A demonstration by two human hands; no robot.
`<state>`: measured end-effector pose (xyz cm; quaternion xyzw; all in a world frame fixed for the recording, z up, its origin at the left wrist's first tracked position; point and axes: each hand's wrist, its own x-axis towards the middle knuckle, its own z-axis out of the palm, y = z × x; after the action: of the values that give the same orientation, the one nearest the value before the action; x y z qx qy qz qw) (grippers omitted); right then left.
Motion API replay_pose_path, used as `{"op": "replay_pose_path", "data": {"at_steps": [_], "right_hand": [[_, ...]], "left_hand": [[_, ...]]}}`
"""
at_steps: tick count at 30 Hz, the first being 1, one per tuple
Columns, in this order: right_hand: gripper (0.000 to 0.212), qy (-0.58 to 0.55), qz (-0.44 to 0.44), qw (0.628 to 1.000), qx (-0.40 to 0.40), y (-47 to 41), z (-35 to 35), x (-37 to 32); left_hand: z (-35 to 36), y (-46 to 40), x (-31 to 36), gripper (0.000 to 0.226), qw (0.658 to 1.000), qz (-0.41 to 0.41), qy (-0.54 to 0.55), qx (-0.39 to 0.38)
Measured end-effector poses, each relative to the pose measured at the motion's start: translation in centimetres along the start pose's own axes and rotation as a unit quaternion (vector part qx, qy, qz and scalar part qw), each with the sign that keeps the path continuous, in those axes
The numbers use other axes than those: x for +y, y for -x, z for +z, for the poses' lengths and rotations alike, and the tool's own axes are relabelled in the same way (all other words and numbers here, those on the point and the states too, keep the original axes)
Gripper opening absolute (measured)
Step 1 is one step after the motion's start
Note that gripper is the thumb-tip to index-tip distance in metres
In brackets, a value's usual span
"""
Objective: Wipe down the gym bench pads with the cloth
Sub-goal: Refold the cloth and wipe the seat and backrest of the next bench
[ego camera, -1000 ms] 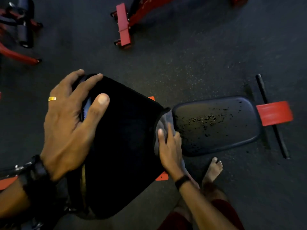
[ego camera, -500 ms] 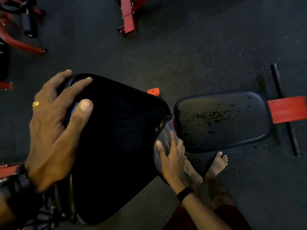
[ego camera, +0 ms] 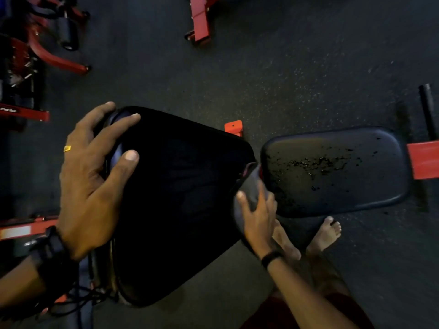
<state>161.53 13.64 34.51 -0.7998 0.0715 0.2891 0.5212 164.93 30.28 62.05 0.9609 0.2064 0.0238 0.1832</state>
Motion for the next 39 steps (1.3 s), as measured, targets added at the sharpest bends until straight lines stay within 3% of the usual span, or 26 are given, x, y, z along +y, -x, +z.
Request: {"op": "replay_pose_path", "data": {"at_steps": [2,4,8,10,12,14,16,18,22,24,26,27,29,31,32,34,36,39], "right_hand": [[0.070,0.010,0.149,0.989,0.000,-5.7,0.9,0.2],[0.067,-0.009,0.192,0.981,0.001,-10.6,1.8,-2.3],[0.063,-0.031,-0.037,0.998,0.044,-7.2,1.8,-8.2],[0.062,-0.054,-0.130,0.989,0.051,-1.6,0.6,-6.9],[0.061,-0.045,-0.142,0.988,0.033,2.0,0.0,-3.1],[0.064,-0.021,-0.058,0.998,0.032,-0.4,0.2,-0.7],[0.063,-0.007,0.109,0.993,0.036,-5.8,1.1,-1.3],[0.063,-0.021,0.166,0.986,0.020,-10.2,1.9,-4.0],[0.063,-0.032,-0.063,0.996,0.058,-6.7,1.3,-10.2],[0.060,-0.053,-0.160,0.984,0.065,-0.6,0.2,-9.3],[0.057,-0.046,-0.180,0.982,0.039,3.8,-0.2,-5.1],[0.059,-0.027,-0.151,0.988,0.032,3.9,-0.3,-3.0],[0.065,-0.006,-0.010,0.999,0.044,-0.1,0.4,-0.7],[0.064,0.003,0.151,0.988,0.042,-5.7,1.4,-1.8],[0.063,0.001,0.168,0.985,0.031,-8.0,1.7,-3.4],[0.061,0.001,0.094,0.995,0.040,-9.0,1.9,-6.9],[0.060,-0.019,-0.055,0.995,0.075,-5.3,1.1,-8.5],[0.058,-0.039,-0.166,0.984,0.052,3.3,-0.1,-4.7]], "left_hand": [[0.1,-0.1,0.2,0.048,1.000,0.000,-0.004,0.003],[0.1,-0.1,0.3,0.048,1.000,-0.003,-0.008,0.001],[0.1,0.1,0.4,0.047,1.000,-0.011,-0.018,0.004],[0.1,0.1,0.5,0.047,0.999,-0.011,-0.031,-0.001],[0.1,0.2,0.7,0.047,0.999,-0.016,-0.040,-0.001],[0.1,0.2,0.9,0.048,0.999,-0.020,-0.046,0.002],[0.2,0.1,1.0,0.048,0.999,-0.018,-0.048,0.003],[0.1,0.1,1.0,0.047,0.999,-0.022,-0.047,0.005],[0.0,0.2,1.0,0.048,0.999,-0.021,-0.043,0.008],[-0.1,0.3,1.0,0.049,0.999,-0.026,-0.043,0.005],[-0.1,0.4,1.0,0.049,0.999,-0.025,-0.046,0.004],[-0.1,0.4,1.0,0.049,0.999,-0.023,-0.049,0.006],[-0.1,0.2,0.9,0.048,0.999,-0.023,-0.049,0.007],[-0.1,0.1,1.0,0.049,0.999,-0.023,-0.044,0.008],[-0.2,-0.1,0.9,0.049,0.999,-0.024,-0.043,0.010],[-0.1,0.1,0.8,0.050,0.999,-0.023,-0.044,0.007],[0.0,0.2,0.9,0.050,0.999,-0.017,-0.040,0.006],[0.0,0.1,0.8,0.050,0.999,-0.019,-0.046,0.004]]}}
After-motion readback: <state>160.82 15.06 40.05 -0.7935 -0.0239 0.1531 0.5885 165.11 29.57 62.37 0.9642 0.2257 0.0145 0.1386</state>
